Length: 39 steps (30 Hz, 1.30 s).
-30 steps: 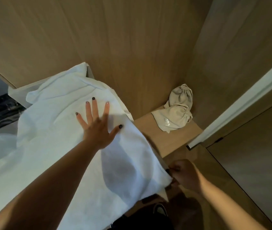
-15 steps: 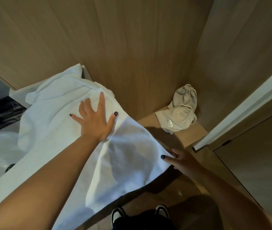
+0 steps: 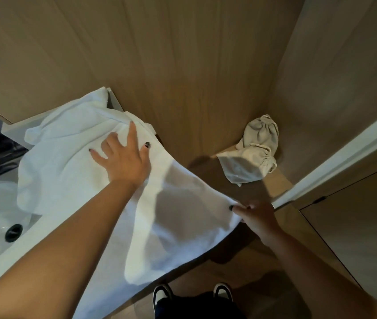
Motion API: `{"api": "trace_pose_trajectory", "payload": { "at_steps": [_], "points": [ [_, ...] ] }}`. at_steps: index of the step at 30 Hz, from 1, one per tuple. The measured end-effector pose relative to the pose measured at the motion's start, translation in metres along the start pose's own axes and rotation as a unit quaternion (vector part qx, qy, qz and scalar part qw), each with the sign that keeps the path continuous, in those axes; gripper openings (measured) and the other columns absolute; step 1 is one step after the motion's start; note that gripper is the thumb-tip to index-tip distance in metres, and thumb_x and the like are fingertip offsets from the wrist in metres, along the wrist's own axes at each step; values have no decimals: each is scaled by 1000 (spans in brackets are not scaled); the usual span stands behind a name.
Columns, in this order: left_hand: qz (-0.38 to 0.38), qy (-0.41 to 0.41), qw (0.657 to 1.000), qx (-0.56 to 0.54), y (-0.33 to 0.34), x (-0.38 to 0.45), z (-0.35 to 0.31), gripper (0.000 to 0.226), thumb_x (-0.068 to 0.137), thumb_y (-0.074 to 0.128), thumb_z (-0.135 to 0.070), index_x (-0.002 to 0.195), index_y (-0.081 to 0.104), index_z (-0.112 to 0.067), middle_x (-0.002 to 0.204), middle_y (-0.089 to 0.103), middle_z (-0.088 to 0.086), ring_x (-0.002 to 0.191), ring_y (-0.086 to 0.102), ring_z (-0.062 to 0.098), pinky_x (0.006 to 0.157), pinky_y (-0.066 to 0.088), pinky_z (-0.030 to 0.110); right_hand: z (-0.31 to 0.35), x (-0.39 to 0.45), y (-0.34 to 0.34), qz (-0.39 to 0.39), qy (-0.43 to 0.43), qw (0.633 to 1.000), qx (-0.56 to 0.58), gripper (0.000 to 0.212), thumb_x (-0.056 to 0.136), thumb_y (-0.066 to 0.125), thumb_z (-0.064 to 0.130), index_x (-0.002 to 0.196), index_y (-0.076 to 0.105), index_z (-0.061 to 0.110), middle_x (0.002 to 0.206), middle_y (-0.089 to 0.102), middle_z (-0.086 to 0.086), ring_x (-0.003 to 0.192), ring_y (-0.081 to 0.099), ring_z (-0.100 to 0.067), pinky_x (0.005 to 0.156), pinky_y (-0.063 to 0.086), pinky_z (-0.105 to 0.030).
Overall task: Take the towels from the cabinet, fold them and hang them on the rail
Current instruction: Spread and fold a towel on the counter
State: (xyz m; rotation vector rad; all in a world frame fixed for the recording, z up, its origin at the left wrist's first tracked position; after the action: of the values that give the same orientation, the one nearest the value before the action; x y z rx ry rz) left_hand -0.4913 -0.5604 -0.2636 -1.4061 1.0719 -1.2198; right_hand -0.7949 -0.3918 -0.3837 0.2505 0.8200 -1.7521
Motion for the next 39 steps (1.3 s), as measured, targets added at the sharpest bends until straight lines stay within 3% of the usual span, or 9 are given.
{"api": "trace_pose_trajectory", "payload": {
  "at_steps": [4,8,15,18,21,26,28,32,39],
  "points": [
    [-39,52,992,-110,-24,18,7,47,99,52,-32,139,45,-10,124,51,23,114,45,40,97,34,52,0,-2,-3,31,-21,998,42,3,84,75,15,84,72,16,86,70,-10,88,69,-26,87,58,-46],
    [-37,64,970,-230,-37,16,13,35,101,49,-31,113,56,1,108,61,21,99,56,37,86,43,42,7,-7,-15,-8,-61,998,15,10,82,77,20,88,72,13,82,71,-9,83,68,-29,76,57,-40],
    [-67,39,906,-416,-92,-22,48,15,102,51,-25,87,49,-25,82,53,-8,68,46,1,63,35,7,70,-26,-66,-70,-197,978,1,14,79,78,11,79,72,23,78,72,4,77,68,-17,69,52,-27],
    [-81,39,900,-427,-123,-38,64,20,102,52,-24,83,48,-25,75,49,-5,64,39,5,60,36,10,108,-32,-86,-69,-252,965,19,24,80,75,2,76,73,25,79,70,4,73,65,-14,59,46,-8],
    [-99,22,881,-462,-153,-57,81,18,101,54,-25,88,55,-11,81,58,3,69,48,8,66,40,19,157,-49,-103,-50,-335,941,4,20,82,73,-1,82,74,18,82,68,7,74,62,-1,60,44,-8],
    [-41,-119,742,-658,-163,-90,107,15,100,50,-10,102,64,-7,86,69,4,81,61,22,70,48,33,215,-69,-120,46,-353,933,56,25,89,66,2,80,74,25,90,70,0,89,64,-20,74,54,-34],
    [-40,-139,730,-668,-168,-105,111,16,99,49,-11,103,61,-1,87,64,11,79,57,26,69,44,36,231,-76,-123,60,-366,923,102,23,88,68,6,85,76,27,101,71,-2,102,63,-27,89,53,-44],
    [-104,-167,742,-640,-180,-130,132,19,100,51,-21,87,63,-13,81,64,8,76,56,26,69,45,40,264,-96,-117,88,-395,901,157,39,84,71,1,99,75,36,116,69,-6,110,64,-22,94,53,-40],
    [-207,-139,880,-405,-209,-159,180,19,98,56,-30,84,60,-19,81,66,5,74,59,27,68,47,40,287,-124,-87,7,-451,892,10,19,84,73,4,84,73,24,89,70,6,90,63,-12,69,47,-25]
  ]
}}
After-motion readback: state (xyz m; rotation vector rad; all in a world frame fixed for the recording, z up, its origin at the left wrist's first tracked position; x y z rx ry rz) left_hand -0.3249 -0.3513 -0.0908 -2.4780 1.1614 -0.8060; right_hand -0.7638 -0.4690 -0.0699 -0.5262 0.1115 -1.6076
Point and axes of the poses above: each hand's wrist, its own x-axis towards the middle knuckle, its own y-axis out of the palm, z = x × y, the point moved 7 cm from there along x, towards the middle knuckle
